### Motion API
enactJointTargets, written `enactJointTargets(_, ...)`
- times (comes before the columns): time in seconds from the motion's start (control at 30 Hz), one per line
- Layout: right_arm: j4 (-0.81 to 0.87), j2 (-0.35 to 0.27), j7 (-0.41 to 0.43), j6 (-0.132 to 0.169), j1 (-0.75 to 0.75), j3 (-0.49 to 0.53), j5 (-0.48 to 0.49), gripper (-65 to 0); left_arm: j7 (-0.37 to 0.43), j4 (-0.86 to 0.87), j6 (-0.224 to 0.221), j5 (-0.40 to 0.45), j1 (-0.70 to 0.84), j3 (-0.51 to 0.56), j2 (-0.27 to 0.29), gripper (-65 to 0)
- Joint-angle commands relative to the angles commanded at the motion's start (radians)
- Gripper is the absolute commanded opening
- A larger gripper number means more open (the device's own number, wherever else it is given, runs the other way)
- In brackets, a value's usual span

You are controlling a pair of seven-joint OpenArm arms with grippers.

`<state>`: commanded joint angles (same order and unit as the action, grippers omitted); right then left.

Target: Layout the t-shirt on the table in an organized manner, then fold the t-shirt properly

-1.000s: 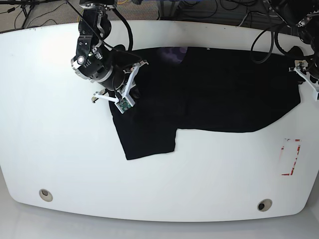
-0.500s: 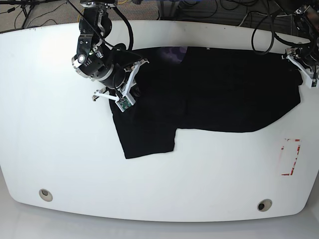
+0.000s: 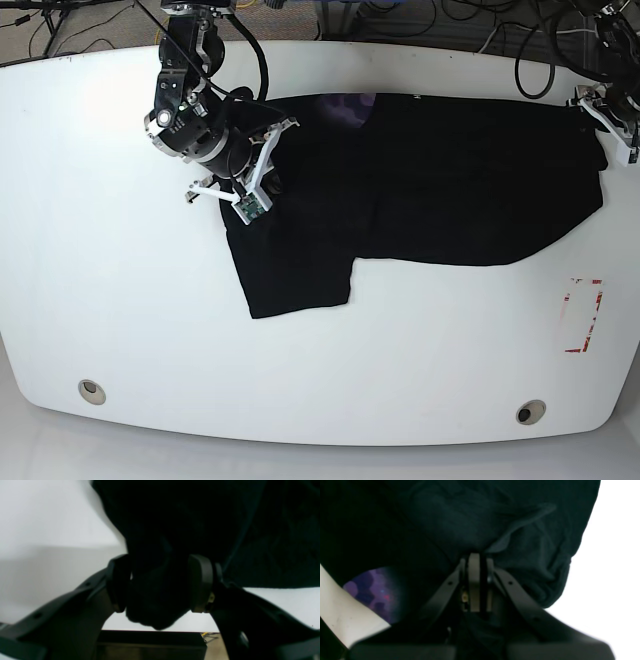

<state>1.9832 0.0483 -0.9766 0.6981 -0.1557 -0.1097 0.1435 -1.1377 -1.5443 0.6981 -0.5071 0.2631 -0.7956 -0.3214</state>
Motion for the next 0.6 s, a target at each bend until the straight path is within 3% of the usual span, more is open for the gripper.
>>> enactJointTargets(0.03, 0.0, 0.0, 0.0, 0.0, 0.0, 0.0, 0.0, -65.0, 0.0, -0.002, 0.0, 0.006, 0.0, 0.012, 0.0, -32.5)
enactJointTargets(0.1, -0.002, 0.0, 0.0, 0.0, 0.0, 0.0, 0.0, -65.0, 0.002, -0.003, 0.0, 0.023, 0.0, 0.041, 0.0, -40.1)
enactJointTargets(0.17, -0.002, 0.0, 0.0, 0.0, 0.0, 0.0, 0.0, -65.0, 0.003, -0.002, 0.0, 0.038, -0.002, 0.052, 0.0, -51.9)
enactJointTargets(0.2, -0.002, 0.0, 0.0, 0.0, 0.0, 0.0, 0.0, -65.0, 0.003, -0.002, 0.0, 0.041, -0.002, 0.052, 0.002, -54.7)
enactJointTargets(0.23, -0.002, 0.0, 0.0, 0.0, 0.0, 0.0, 0.0, -65.0, 0.003, -0.005, 0.0, 0.058, -0.003, 0.054, 0.005, -62.8)
enactJointTargets(0.27, -0.002, 0.0, 0.002, 0.0, 0.0, 0.0, 0.0, -65.0, 0.003, -0.009, 0.0, 0.069, -0.003, 0.054, 0.006, -65.0)
enactJointTargets(0.6, -0.002, 0.0, 0.002, 0.0, 0.0, -0.006, -0.002, -65.0, 0.003, -0.141, 0.0, 0.091, -0.011, 0.0, 0.008, -65.0)
